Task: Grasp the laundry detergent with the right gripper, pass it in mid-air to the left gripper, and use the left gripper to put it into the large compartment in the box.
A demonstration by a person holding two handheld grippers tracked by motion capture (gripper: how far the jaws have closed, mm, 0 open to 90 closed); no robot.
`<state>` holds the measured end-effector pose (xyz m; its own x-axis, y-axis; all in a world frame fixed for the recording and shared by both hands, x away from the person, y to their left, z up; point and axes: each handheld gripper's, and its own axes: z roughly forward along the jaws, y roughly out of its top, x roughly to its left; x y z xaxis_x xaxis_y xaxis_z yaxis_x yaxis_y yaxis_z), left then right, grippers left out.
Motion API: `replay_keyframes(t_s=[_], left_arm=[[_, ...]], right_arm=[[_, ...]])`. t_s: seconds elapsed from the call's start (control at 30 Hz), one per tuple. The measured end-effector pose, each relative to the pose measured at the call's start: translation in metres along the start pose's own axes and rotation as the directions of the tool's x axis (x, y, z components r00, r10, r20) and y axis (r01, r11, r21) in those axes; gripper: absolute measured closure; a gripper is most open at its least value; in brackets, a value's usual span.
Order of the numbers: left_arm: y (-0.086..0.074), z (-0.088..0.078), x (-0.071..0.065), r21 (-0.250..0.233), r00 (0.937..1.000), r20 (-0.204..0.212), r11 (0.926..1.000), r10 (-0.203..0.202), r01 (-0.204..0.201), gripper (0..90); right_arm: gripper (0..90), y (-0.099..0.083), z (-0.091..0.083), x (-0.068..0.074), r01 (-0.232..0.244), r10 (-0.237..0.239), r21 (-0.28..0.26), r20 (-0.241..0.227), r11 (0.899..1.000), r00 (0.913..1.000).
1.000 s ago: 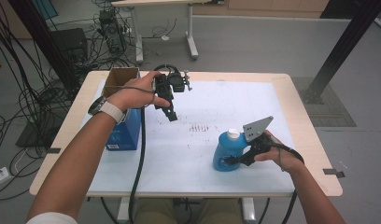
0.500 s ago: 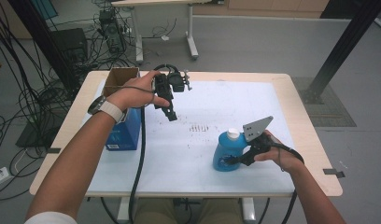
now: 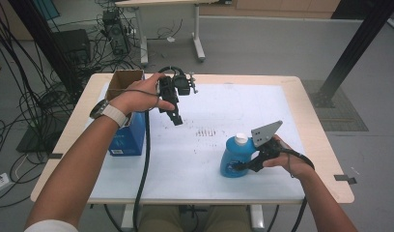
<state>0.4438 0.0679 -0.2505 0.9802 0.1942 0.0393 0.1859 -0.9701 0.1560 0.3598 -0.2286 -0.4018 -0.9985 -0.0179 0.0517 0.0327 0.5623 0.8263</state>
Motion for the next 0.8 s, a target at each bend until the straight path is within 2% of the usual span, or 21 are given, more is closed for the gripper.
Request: replay_keyframes(t_s=[0.8], left_arm=[[-0.0013,-0.0005,-0.0001,-0.006,1.0,-0.004,1.0,-0.004,0.004,12.6]], right_arm=[[42.6,-0.0001,0.0,-0.0002,-0.002,0.002,0.0,-0.002,1.0,1.0]])
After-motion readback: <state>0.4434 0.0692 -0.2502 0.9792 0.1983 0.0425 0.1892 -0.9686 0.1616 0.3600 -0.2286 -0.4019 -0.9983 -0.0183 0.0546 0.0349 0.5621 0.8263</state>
